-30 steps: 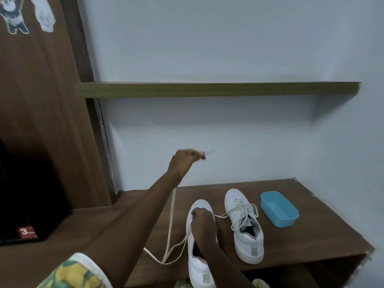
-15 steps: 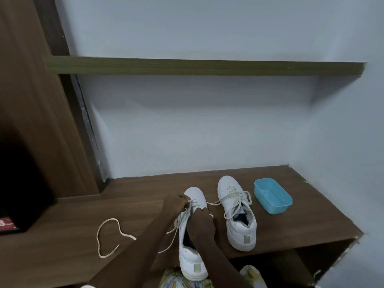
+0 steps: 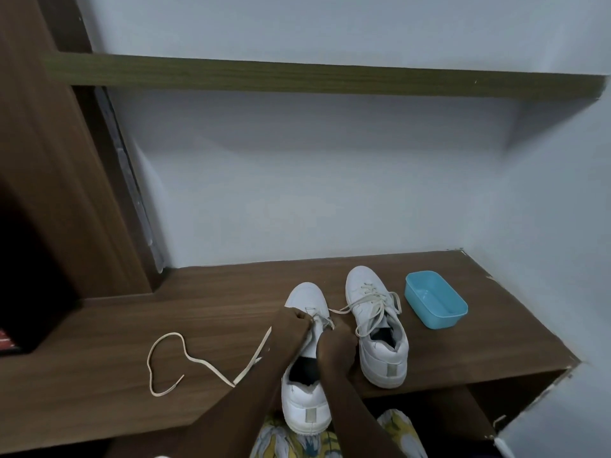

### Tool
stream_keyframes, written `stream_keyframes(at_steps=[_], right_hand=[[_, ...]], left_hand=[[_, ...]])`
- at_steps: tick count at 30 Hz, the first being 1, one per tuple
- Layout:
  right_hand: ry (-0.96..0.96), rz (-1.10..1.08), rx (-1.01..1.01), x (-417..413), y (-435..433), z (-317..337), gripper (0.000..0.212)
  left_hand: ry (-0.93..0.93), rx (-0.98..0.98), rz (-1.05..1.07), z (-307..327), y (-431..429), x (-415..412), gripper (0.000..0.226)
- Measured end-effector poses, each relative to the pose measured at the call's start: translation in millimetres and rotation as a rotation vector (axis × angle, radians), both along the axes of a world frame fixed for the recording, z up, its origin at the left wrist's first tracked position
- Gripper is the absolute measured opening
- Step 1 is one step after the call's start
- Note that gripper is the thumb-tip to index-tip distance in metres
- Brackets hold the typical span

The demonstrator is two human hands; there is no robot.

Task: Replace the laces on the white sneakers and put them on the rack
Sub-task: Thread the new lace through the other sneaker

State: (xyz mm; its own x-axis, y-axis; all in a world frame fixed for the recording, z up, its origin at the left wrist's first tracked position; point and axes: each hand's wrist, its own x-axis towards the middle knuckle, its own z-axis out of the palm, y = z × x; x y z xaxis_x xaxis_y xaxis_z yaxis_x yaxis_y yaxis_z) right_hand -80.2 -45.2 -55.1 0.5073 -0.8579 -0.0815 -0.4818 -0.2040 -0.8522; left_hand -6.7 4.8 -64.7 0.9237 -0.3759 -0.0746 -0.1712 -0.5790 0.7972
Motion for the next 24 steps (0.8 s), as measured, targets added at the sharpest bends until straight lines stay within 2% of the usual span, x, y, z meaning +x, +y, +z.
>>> stream_keyframes(at_steps=[4, 7, 18, 24], right_hand=[[-0.085, -0.066, 0.071, 1, -2, -5, 0.025], [-0.111, -0.079, 0.098, 1, -7, -9, 0.029], [-0.177, -0.070, 0.154, 10, -11, -28, 0.026], [-0.194, -0.078, 0.161, 11, -16, -36, 0.021]], left_hand=[[0.047, -0.111, 0.094, -16, -9, -9, 0.036], [0.081, -0.166, 0.130, -19, -12, -11, 0.048], [0.043, -0.158, 0.069, -29, -9, -8, 0.032], [-0.047, -0.166, 0.035, -28, -9, -10, 0.036]])
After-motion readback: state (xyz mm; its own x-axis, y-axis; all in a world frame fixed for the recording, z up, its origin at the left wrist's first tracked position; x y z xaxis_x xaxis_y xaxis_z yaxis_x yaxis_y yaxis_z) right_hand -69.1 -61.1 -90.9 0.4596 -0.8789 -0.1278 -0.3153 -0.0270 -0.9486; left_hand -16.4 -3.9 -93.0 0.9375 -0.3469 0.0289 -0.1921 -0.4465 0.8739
